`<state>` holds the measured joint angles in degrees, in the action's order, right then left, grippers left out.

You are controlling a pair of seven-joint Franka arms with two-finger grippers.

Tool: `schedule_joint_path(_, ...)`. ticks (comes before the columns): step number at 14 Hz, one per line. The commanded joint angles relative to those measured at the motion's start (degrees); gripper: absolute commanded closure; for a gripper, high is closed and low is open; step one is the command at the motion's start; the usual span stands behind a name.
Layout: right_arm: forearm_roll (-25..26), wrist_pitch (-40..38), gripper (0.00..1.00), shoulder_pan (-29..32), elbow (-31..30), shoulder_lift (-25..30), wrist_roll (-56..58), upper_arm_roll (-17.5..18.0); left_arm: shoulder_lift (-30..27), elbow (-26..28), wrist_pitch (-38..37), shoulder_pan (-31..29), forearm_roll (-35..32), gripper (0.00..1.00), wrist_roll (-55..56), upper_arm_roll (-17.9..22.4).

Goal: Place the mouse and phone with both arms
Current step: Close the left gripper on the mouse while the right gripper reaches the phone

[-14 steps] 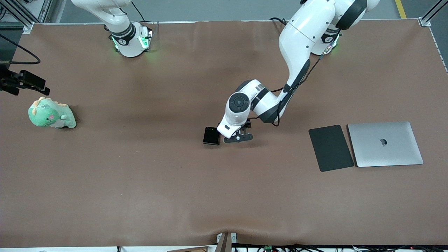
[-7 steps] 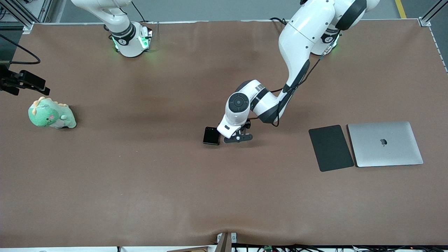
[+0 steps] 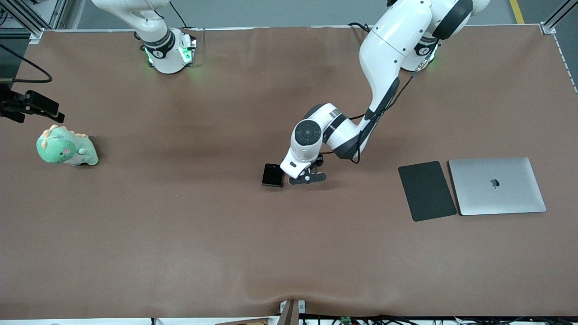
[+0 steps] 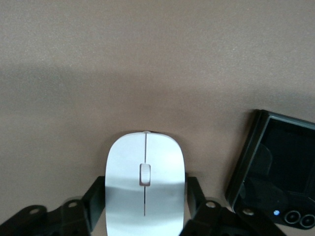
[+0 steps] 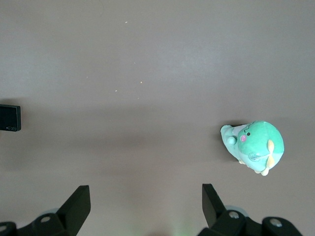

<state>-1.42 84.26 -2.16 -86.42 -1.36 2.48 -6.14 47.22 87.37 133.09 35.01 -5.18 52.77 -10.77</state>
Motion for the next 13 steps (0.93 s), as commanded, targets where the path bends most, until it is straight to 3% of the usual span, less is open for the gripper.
schedule_joint_path(1,0.0,-0.2,0.00,-0.7,1.1,-1.3,-1.0,0.3,0.6,-0.4,0.5,0.6,-1.6,0.29,2.1,0.5)
schedule_joint_path(6,-0.3,2.1,0.00,-6.4,1.0,-5.5,-1.1,0.4,0.2,-0.5,0.2,0.3,-1.8,0.35,1.9,0.5)
schedule_joint_path(10,-0.3,9.9,0.00,-12.6,1.0,-12.7,-1.1,0.3,0.0,-0.6,0.1,0.1,-1.8,0.37,1.9,0.5)
schedule_joint_path(13,-0.6,11.4,0.00,-16.9,1.0,-17.4,-1.1,0.4,0.0,-0.7,0.1,0.0,-1.8,0.39,1.9,0.5)
